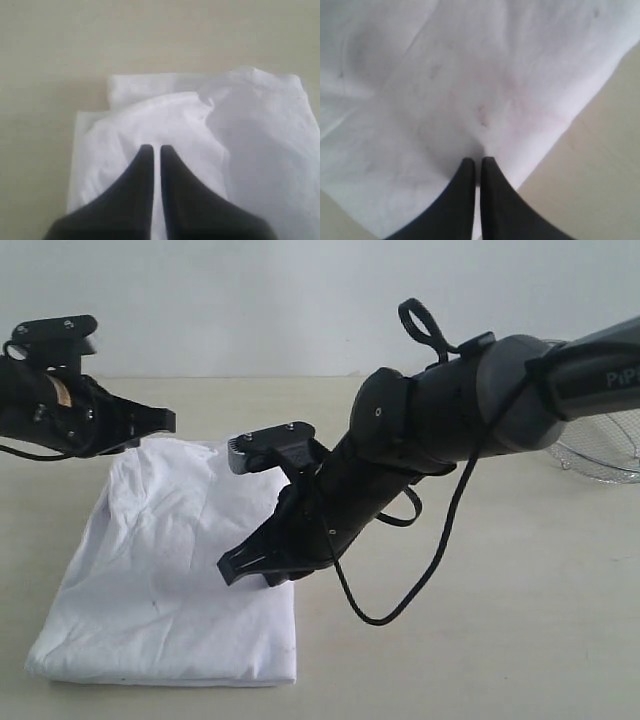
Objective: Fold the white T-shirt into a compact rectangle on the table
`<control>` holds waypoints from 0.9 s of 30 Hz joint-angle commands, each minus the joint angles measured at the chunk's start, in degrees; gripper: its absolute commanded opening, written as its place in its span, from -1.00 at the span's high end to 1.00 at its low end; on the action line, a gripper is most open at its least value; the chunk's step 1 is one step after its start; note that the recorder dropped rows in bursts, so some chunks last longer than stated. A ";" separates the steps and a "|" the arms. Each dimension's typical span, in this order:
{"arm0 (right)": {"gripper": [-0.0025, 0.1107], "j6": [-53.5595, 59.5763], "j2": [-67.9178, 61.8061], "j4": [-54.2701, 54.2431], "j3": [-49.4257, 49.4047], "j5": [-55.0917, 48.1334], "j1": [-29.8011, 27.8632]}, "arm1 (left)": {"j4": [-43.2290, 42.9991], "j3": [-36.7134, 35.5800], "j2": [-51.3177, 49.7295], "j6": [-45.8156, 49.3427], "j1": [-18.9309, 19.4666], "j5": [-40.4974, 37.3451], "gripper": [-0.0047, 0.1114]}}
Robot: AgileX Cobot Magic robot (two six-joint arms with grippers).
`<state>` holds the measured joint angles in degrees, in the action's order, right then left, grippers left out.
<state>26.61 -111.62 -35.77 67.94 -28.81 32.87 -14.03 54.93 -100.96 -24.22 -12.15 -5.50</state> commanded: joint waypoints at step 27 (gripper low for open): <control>0.96 -3.96 4.06 7.49 0.03 -9.77 2.05 | 0.49 6.43 -4.58 4.63 7.24 -3.30 0.84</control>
<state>22.67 -112.48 -30.61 67.91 -37.68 34.85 -13.50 61.08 -109.70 -20.35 -5.07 -6.35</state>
